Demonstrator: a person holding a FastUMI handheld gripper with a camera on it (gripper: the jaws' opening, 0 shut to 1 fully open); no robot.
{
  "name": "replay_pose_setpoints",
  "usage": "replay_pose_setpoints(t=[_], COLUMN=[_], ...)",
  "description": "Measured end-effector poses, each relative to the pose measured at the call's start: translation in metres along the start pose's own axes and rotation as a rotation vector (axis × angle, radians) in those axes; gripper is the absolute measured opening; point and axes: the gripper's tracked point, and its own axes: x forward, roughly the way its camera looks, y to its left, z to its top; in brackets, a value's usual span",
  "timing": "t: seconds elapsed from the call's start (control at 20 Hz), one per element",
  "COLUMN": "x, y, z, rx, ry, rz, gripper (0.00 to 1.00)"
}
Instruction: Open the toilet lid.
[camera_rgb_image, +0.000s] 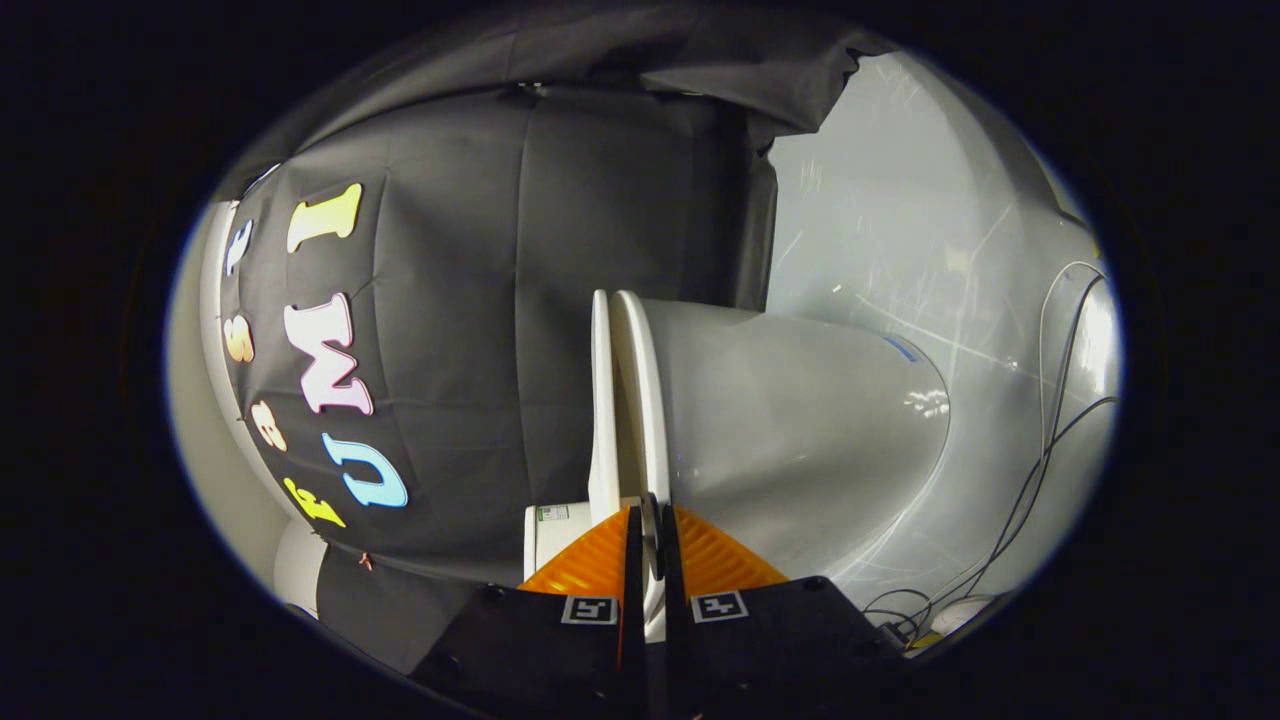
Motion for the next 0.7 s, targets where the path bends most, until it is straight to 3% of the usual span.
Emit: replay_pose_setpoints(t=[0.1, 0.15, 0.2, 0.7], x=[-0.014, 0.012, 0.002, 0.000], y=[-0.005, -0.007, -0.003, 0.004], z=[0.012, 0.006, 0.000, 0.001], rx=[0.001, 0.004, -0.016, -0.063], ry=[0.005, -0.009, -0.009, -0.013], rz=[-0.011, -0.014, -0.021, -0.035], gripper=[0.10, 0.07, 0.04, 0.05])
